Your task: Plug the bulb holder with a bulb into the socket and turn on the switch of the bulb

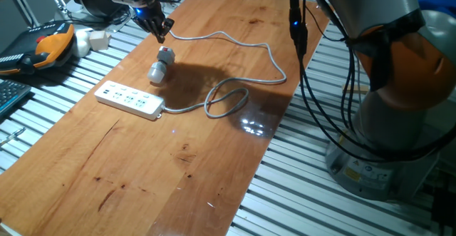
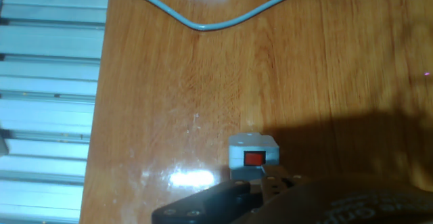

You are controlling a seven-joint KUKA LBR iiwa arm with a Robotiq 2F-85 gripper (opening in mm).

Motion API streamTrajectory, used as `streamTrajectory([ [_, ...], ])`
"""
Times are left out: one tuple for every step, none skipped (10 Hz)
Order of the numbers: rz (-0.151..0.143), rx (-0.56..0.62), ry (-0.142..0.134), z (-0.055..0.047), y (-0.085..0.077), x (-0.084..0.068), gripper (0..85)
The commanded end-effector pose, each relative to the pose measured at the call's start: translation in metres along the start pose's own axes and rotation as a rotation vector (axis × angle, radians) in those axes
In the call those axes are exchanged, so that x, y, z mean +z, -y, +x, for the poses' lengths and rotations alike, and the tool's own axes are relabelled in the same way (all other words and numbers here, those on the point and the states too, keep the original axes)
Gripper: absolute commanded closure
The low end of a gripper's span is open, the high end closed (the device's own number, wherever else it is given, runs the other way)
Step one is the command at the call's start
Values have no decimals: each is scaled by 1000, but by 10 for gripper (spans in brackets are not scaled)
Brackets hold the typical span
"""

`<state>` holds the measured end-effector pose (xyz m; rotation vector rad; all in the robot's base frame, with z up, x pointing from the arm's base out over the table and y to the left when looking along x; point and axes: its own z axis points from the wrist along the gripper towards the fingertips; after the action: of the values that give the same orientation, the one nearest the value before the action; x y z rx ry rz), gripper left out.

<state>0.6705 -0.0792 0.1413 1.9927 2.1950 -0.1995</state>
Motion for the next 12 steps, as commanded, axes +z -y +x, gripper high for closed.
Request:
streamTrajectory([
  [1, -6, 4, 0, 0, 0, 850],
  [9, -3, 0, 0, -1, 1, 850],
  [9, 1, -2, -1, -1, 2, 850],
  [9, 2, 1, -3, -1, 5, 850],
  [7, 7, 2, -4, -2, 8, 850],
  [0, 15, -10, -6, -2, 12, 850],
  [-1, 21, -11, -7, -3, 13, 850],
  [0, 15, -12, -6, -3, 12, 850],
  [-18, 19, -4, -5, -3, 11, 850],
  [-24, 26, 10, -5, -4, 11, 510],
  [-23, 35, 22, -4, -4, 11, 340],
  [-21, 42, 31, -4, -5, 11, 340],
])
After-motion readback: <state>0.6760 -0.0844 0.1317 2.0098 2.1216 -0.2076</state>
